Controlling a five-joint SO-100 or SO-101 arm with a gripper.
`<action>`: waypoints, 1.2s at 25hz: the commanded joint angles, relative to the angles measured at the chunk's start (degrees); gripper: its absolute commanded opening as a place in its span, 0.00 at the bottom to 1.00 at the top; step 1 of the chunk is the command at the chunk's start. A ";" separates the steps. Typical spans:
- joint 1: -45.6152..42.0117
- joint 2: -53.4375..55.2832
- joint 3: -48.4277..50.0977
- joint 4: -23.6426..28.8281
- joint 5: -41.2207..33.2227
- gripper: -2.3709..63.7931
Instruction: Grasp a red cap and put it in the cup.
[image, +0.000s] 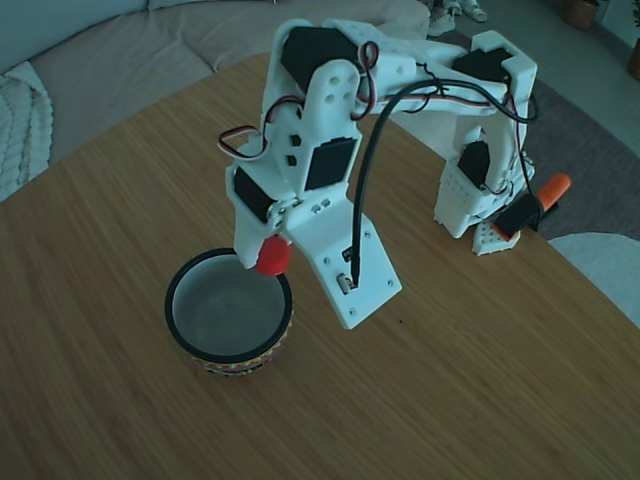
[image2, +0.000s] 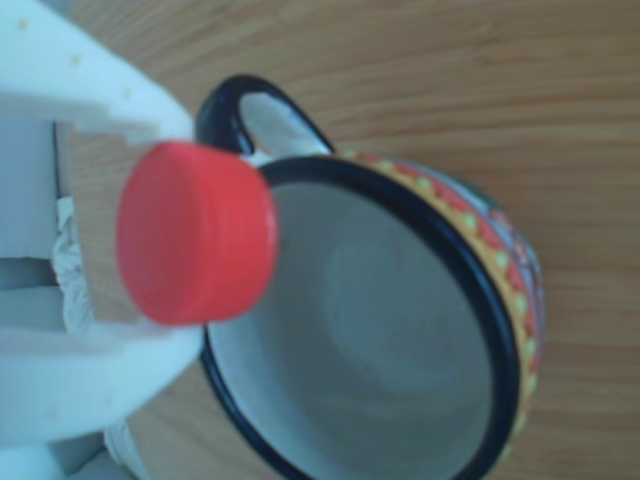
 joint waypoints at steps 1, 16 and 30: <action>-0.18 0.97 -3.16 -0.88 -0.09 0.19; -3.43 -7.21 -8.70 -1.14 0.62 0.19; -3.60 -11.43 -17.05 -0.88 1.67 0.19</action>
